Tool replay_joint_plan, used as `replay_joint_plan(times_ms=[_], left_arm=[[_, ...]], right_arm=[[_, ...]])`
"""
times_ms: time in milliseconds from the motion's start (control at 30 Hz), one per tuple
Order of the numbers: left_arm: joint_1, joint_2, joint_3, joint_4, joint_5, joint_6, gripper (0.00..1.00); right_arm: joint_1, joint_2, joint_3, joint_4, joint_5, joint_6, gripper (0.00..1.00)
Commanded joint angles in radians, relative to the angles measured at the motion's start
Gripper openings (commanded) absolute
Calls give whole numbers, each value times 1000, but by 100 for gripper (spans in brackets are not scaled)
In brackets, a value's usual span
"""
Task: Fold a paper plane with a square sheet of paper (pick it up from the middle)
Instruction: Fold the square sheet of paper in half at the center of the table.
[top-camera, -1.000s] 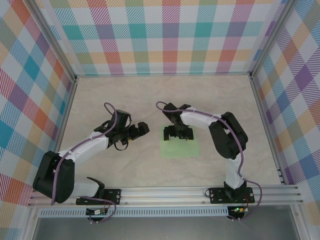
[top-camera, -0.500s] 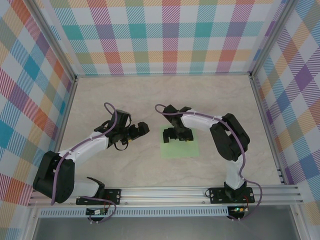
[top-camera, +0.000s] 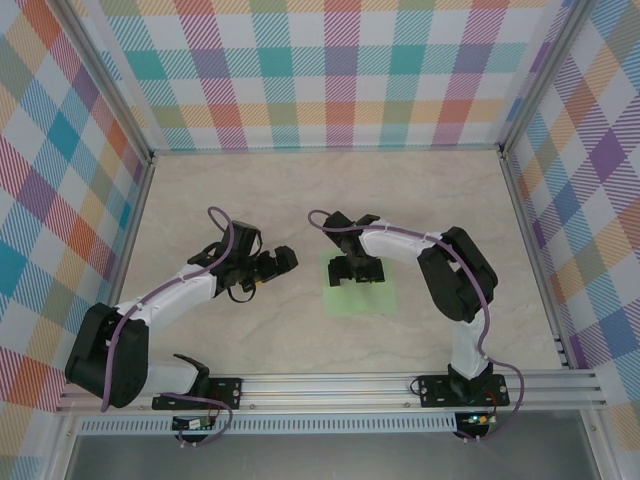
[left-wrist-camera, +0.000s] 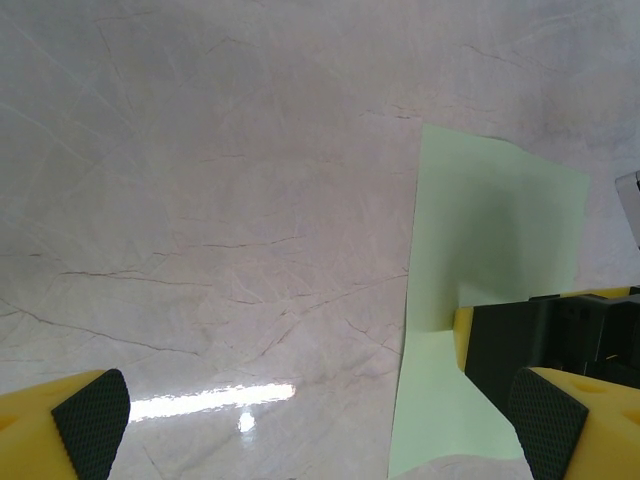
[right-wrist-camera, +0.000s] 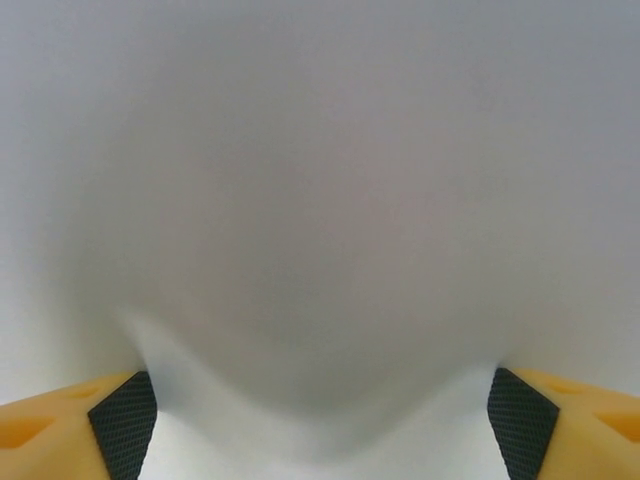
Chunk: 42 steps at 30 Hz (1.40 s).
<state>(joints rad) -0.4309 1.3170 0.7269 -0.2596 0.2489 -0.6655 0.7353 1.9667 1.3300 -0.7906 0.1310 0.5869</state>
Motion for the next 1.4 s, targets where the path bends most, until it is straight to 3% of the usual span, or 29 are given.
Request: replay_joint_plan(times_ms=[0, 233, 333, 533, 700, 867, 1133, 1367], left_arm=[[-9, -30, -9, -10, -3, 2, 100], [-9, -40, -8, -47, -10, -1, 100], [-9, -48, -7, -56, -20, 1, 100], [-9, -65, -11, -77, -56, -10, 100], [-3, -75, -15, -92, -87, -41, 100], [21, -91, -38, -36, -22, -101, 100], [23, -86, -73, 106, 85, -177, 100], [21, -99, -96, 143, 128, -192, 100]], right_arm=[[9, 17, -6, 1, -17, 14, 84], [7, 1, 15, -1, -25, 27, 60], [3, -35, 17, 1, -25, 36, 44], [-27, -152, -10, 28, -66, 89, 30], [-60, -289, -105, 218, -277, 157, 30], [-90, -373, -254, 524, -462, 300, 31], [-147, -370, -468, 767, -471, 444, 33], [-166, -388, -569, 768, -433, 445, 35]])
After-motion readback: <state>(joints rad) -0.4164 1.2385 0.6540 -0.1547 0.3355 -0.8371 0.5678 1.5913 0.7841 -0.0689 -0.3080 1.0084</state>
